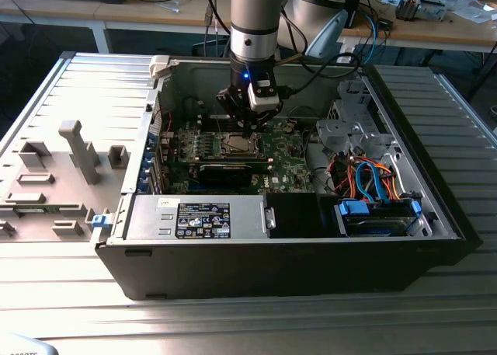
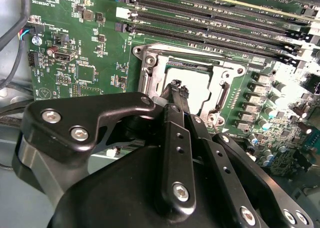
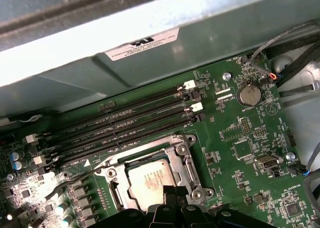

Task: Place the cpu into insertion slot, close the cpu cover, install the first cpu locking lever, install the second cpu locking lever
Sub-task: 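Install the first cpu locking lever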

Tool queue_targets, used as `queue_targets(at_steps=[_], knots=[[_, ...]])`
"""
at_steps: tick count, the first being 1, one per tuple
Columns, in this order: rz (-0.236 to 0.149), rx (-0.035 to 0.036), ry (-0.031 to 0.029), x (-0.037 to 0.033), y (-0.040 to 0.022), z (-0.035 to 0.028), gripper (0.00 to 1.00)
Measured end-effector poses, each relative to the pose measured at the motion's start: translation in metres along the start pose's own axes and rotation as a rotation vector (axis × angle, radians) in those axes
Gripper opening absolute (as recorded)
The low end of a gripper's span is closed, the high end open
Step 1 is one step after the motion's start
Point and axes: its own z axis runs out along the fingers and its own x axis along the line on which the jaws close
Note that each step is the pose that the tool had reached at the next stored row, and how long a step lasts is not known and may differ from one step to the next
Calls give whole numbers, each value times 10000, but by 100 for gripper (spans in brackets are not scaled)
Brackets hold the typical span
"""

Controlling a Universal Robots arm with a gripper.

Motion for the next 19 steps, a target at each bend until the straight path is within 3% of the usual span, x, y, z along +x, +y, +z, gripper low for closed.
queue_targets(at_steps=[19], knots=[[-217,-7,-10,0,0,2,11]])
